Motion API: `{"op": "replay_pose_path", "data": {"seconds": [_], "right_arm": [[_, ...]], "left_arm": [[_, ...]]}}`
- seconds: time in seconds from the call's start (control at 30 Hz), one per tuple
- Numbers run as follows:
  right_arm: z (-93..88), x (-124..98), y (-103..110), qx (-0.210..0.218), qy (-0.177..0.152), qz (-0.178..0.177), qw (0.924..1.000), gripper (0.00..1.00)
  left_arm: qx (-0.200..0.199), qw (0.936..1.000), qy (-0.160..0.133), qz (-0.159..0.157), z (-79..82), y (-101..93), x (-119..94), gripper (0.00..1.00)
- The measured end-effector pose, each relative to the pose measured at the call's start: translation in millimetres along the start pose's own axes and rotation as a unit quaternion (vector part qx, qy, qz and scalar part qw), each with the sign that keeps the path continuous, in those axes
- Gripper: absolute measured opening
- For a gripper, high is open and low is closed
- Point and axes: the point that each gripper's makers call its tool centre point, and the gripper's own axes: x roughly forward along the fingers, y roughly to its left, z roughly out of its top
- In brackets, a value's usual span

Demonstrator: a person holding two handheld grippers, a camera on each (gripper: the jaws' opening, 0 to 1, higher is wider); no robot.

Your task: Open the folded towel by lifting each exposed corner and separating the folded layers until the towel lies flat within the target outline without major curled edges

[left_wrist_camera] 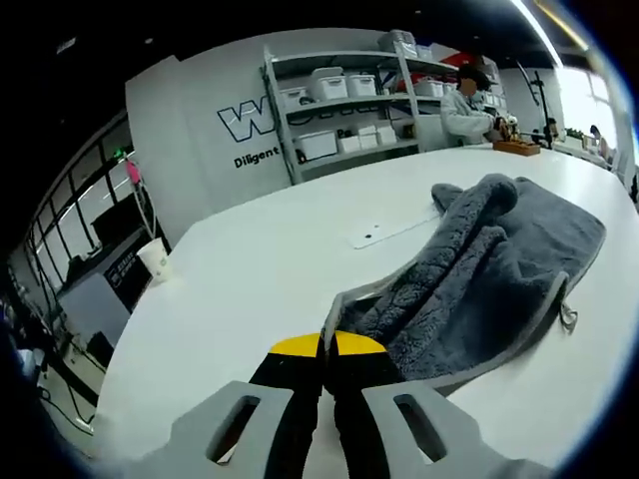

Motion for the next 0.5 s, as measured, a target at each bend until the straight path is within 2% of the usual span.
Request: {"op": "replay_pose_path", "data": {"seconds": [0.3,0.5], "right_arm": [[-0.1,-1,0,-0.002,0.000,0.000,1.0000,0.99],[-0.6,-1,1,-0.002,0.002,0.001,1.0000,0.99]], "left_arm": [[0.003,0.9999,0.001,0.011,-4.2,14.8,-9,0.02],[0.000,0.9996,0.009,0.026,-14.0,31.3,-17,0.02]]}}
